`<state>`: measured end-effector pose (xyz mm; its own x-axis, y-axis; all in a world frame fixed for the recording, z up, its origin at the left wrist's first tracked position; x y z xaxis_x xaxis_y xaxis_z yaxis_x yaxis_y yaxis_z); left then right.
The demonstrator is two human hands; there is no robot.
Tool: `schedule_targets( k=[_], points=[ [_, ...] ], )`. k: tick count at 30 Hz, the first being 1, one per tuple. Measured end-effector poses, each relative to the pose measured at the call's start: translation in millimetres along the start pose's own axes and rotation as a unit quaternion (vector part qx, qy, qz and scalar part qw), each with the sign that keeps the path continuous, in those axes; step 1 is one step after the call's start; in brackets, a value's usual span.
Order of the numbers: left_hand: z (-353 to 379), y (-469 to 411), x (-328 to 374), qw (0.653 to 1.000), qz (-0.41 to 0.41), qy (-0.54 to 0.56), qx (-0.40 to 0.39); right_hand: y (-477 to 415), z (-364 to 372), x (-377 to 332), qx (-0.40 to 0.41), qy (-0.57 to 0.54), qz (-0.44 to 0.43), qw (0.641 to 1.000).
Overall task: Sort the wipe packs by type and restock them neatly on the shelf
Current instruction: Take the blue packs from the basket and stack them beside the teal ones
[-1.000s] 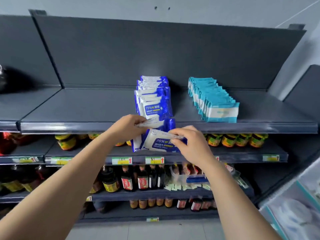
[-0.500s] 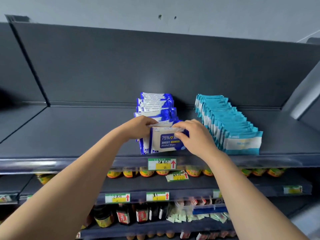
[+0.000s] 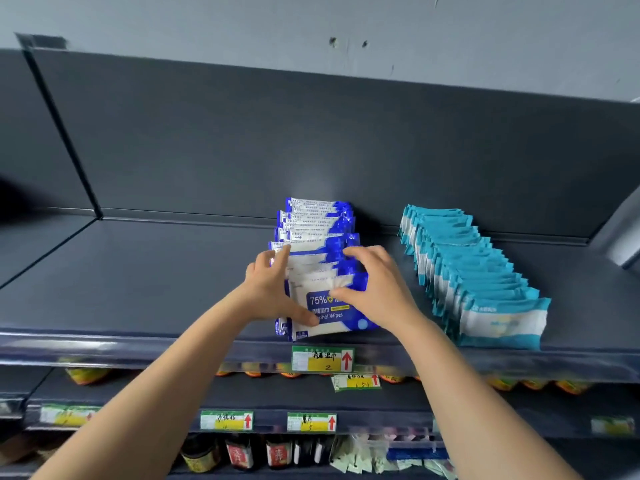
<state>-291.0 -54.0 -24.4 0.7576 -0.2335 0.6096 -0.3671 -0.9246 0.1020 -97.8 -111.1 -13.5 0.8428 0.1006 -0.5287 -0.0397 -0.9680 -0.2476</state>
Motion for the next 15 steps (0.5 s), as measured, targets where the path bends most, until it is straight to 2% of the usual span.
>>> schedule_targets(
  k=[3,5,7,10,12,15],
  points=[
    [6,-1,-11,0.987,-0.001,0.161,-0.012,0,1,13,-0.123,-0.13,0.074,0.981],
    [10,1,-12,0.972,0.018,0.236,-0.011,-2,7,22,-0.193,-0.157,0.073,0.966],
    [12,4,-9,0.974,0.025,0.226,0.023,-9,19,26,-0.174,-0.133,0.066,0.973],
    [13,0,-12,0.977,0.048,0.19,0.081,-14,37,20,-0.083,-0.11,0.052,0.989],
    [8,-5,-20,0.977,0.044,0.199,0.058,-17,44,21,-0.061,-0.118,0.044,0.99],
    [3,-10,-33,0.966,0.025,0.258,-0.003,-20,43,28,-0.079,-0.13,0.068,0.986]
  ],
)
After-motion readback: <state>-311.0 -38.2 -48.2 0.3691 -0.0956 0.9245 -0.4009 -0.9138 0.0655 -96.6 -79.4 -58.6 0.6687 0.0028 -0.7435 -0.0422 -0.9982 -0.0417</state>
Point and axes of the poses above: each hand's wrist, its own y-axis away from the middle knuckle, its own z-axis out of the palm, x = y × z, the point moved 1 cm from there along -y, towards the middle knuckle, and after that the axes turned 2 degrees about y, right-handed, at the moved point
